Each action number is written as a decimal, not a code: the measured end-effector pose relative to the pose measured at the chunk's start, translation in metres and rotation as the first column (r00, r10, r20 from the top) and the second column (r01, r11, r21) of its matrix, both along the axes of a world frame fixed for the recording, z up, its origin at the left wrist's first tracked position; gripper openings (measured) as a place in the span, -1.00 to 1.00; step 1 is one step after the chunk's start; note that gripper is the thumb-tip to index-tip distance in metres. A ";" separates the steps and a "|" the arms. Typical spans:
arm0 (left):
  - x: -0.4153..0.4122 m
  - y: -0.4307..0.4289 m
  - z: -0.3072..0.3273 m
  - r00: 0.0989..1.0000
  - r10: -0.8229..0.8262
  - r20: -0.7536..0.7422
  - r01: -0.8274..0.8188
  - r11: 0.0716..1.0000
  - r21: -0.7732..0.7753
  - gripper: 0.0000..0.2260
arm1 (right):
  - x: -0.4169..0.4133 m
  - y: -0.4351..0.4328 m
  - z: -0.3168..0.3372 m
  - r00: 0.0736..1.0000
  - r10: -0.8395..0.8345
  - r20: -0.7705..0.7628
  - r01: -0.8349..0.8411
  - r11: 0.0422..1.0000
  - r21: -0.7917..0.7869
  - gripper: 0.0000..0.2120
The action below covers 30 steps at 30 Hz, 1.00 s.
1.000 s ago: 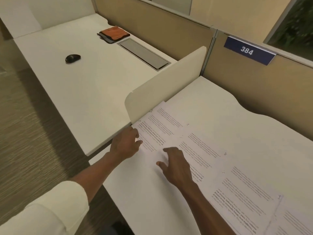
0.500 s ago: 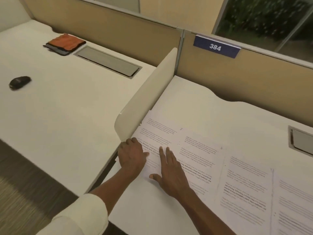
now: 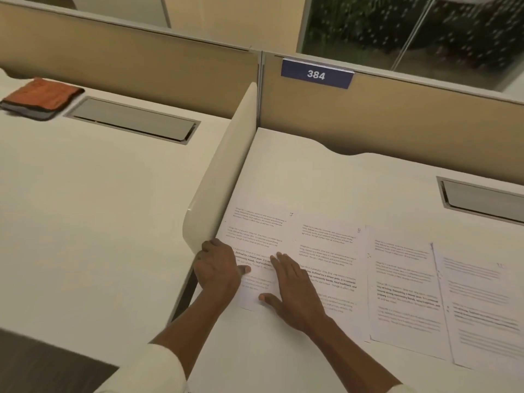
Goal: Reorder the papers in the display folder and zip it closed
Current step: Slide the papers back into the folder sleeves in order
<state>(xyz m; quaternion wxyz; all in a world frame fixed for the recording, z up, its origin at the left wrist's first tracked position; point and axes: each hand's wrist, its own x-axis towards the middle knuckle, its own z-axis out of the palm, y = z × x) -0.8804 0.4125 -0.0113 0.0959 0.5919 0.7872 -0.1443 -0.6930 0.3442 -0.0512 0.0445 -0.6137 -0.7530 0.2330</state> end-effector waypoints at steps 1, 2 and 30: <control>0.000 0.001 0.001 1.000 -0.009 -0.005 0.009 1.000 -0.007 -0.08 | 0.000 0.000 -0.002 1.000 -0.016 -0.016 0.016 1.000 0.018 -0.13; -0.001 0.002 0.002 1.000 -0.018 -0.014 0.018 1.000 -0.012 -0.09 | 0.000 0.000 -0.004 0.999 -0.034 -0.036 0.035 0.999 0.038 -0.15; -0.003 0.001 0.054 0.974 -0.118 0.193 0.073 0.971 0.228 -0.96 | -0.001 0.004 -0.016 0.942 -0.231 -0.241 0.285 0.934 0.217 -0.49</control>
